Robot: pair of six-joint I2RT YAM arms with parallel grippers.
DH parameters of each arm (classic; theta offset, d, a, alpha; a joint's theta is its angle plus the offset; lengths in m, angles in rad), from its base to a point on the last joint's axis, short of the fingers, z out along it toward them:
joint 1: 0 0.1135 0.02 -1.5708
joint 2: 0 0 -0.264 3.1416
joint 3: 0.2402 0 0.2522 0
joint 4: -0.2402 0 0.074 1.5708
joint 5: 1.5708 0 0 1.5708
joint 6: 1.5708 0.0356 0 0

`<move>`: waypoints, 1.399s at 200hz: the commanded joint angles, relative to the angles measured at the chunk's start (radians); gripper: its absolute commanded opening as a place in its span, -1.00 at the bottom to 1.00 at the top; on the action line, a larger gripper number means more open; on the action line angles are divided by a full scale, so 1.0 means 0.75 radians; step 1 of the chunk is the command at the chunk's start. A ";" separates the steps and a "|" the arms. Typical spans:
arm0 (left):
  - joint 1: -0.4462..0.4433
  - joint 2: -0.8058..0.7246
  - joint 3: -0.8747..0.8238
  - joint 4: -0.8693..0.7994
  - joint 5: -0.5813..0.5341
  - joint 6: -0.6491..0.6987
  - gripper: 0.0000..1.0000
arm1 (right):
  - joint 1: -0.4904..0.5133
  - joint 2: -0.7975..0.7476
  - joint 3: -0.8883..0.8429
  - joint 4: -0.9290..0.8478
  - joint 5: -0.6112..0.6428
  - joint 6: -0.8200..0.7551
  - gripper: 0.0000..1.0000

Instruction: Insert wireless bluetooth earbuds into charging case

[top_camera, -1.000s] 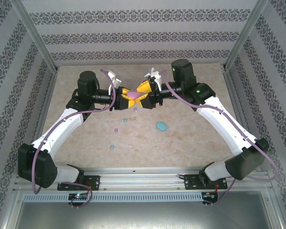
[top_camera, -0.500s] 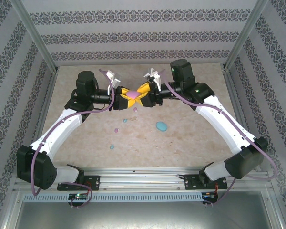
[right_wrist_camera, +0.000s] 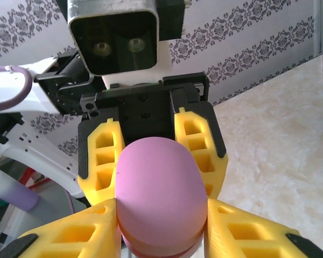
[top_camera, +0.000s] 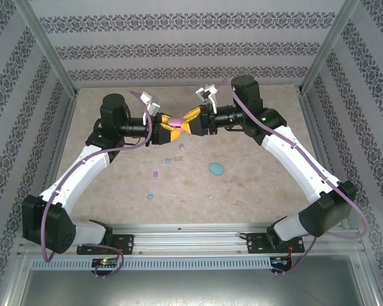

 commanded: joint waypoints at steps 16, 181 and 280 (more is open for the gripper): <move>0.000 -0.049 0.023 0.029 0.078 0.005 -0.84 | -0.070 0.041 0.004 0.168 0.168 0.254 -0.15; 0.007 -0.046 -0.020 0.120 0.020 -0.074 -0.84 | -0.027 -0.034 -0.113 0.258 0.220 0.490 0.41; 0.089 -0.099 -0.102 -0.030 -0.193 0.036 -0.84 | -0.036 -0.042 -0.008 0.087 0.361 0.630 0.43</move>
